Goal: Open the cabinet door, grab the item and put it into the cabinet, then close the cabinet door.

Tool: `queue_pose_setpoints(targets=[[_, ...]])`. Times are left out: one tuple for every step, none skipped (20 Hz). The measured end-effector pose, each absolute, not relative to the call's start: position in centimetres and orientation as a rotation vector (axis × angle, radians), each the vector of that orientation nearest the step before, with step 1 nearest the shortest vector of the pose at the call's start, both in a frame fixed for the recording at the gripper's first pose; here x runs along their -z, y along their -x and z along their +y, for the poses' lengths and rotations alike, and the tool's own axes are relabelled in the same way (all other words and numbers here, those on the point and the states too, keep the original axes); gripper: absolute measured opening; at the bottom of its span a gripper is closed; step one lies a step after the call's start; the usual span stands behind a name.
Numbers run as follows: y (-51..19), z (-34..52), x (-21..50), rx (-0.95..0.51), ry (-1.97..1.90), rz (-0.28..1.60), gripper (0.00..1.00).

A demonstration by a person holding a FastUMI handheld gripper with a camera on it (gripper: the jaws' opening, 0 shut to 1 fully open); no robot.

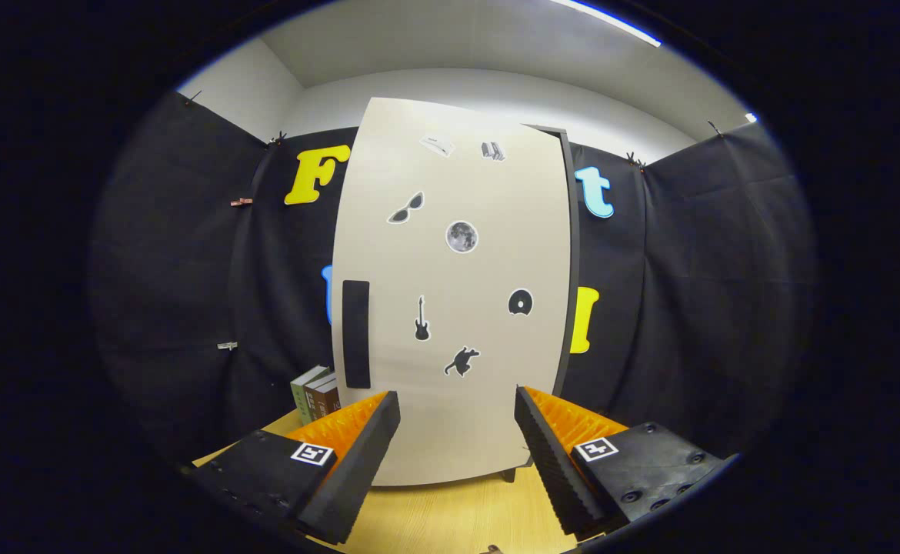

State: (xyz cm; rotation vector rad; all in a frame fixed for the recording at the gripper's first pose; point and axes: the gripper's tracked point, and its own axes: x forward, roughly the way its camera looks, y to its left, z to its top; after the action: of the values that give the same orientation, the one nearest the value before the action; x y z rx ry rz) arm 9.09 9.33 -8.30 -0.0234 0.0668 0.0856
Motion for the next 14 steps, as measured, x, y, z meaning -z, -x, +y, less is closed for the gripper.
queue_pose_setpoints(targets=[[-9.0, 8.8, 8.1, -0.073, 0.029, 0.06, 0.98], [-9.1, 8.0, 7.8, -0.055, 0.033, 0.054, 0.97], [-9.2, 7.6, 7.6, -0.04, 0.034, 0.052, 0.97], [-9.2, 7.3, 7.4, -0.033, 0.033, 0.051, 0.97], [-9.1, 7.4, 7.3, -0.038, 0.032, 0.047, 0.97], [-9.1, 7.5, 7.1, -0.044, 0.038, 0.043, 0.97], [-9.2, 7.3, 7.1, -0.041, 0.05, 0.044, 0.98], [-9.3, 7.1, 7.3, -0.038, 0.063, 0.05, 0.97], [-9.3, 7.0, 7.4, -0.038, 0.069, 0.053, 0.97], [-9.3, 7.1, 7.4, -0.042, 0.067, 0.055, 0.98], [-9.4, 7.3, 7.4, -0.049, 0.063, 0.054, 0.98], [-9.7, 7.3, 7.4, -0.048, 0.059, 0.055, 0.98], [-9.9, 7.3, 7.3, -0.051, 0.057, 0.054, 0.98], [-10.0, 7.4, 7.3, -0.053, 0.055, 0.05, 0.98]])
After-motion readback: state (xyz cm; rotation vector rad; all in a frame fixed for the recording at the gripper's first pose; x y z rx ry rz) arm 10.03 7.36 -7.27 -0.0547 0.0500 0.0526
